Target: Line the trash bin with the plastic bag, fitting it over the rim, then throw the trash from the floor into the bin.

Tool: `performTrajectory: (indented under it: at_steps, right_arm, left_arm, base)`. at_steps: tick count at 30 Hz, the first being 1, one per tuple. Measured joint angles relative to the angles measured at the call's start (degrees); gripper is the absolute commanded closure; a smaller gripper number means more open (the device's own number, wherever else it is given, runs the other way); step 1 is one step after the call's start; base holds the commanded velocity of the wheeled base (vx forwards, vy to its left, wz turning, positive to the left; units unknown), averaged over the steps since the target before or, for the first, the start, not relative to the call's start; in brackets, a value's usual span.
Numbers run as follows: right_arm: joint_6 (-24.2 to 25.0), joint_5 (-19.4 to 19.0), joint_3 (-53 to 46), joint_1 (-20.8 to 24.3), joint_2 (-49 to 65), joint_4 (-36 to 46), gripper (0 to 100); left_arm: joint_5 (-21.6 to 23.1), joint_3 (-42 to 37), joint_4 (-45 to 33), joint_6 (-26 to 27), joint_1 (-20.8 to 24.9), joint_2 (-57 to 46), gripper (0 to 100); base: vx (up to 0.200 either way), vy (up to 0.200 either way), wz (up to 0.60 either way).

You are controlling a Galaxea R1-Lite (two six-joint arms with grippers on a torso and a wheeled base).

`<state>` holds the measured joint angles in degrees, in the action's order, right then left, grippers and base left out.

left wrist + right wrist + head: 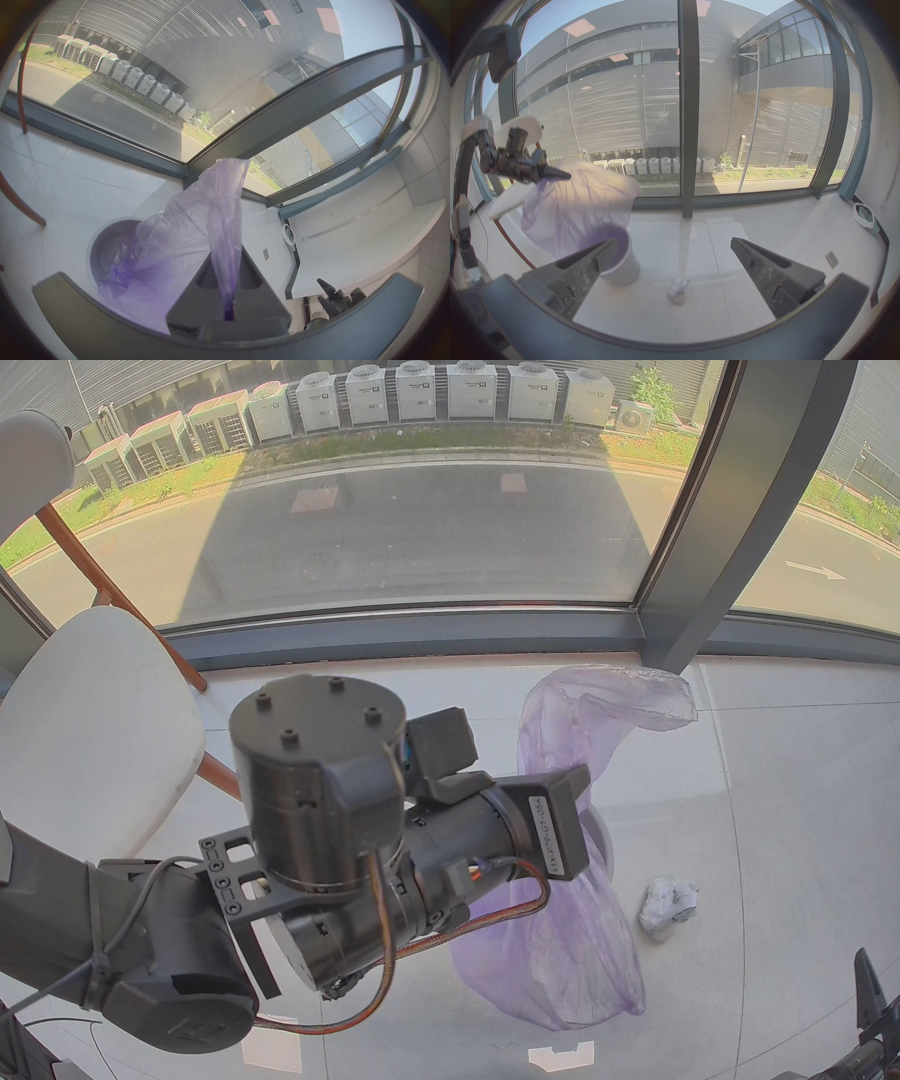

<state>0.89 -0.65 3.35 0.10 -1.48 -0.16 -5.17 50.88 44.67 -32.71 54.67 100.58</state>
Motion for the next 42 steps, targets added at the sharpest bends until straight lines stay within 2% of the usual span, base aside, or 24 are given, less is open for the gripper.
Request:
performTrajectory:
  at_steps: [6,10,13,15,19,22,27,38,42]
  right_arm:
    - [5.5,-3.0,8.4,2.1,-6.8,0.2,0]
    - [11.8,-5.7,13.9,4.1,-13.2,0.8,0]
    - [22.3,-7.9,18.5,6.2,-19.2,1.6,0]
    - [27.4,-9.0,20.8,7.6,-22.6,2.5,0]
    - [33.5,-10.3,24.8,11.2,-29.5,5.7,0]
    - [35.4,-11.0,26.8,14.1,-35.0,7.7,0]
    - [36.6,-11.3,28.9,17.8,-43.4,8.8,0]
    - [36.9,-11.6,31.2,20.9,-59.0,8.1,0]
    - [37.2,-11.6,31.6,21.2,-63.8,2.3,0]
  left_arm:
    - [-2.1,1.9,-2.4,-1.3,0.0,0.1,100]
    - [-2.3,1.6,-2.9,0.4,0.1,0.2,100]
    - [-2.4,0.9,-3.3,3.5,0.2,0.2,100]
    - [-2.3,0.4,-3.4,6.6,0.2,0.3,100]
    - [-2.1,-1.3,-3.5,16.7,0.1,0.4,100]
    - [-1.7,-3.4,-3.5,21.7,0.1,0.3,100]
    - [-0.9,-5.7,-3.4,25.2,0.1,0.2,100]
    - [-0.4,-6.8,-2.3,26.4,0.2,0.4,100]
    - [-0.3,-6.8,-2.2,26.4,0.3,0.5,100]
  base:
    - [0.0,0.0,0.0]
    - [0.0,0.0,0.0]
    - [0.0,0.0,0.0]
    - [0.0,0.0,0.0]
    - [0.0,0.0,0.0]
    - [0.0,0.0,0.0]
    - [0.0,0.0,0.0]
    - [0.0,0.0,0.0]
    - [0.0,0.0,0.0]
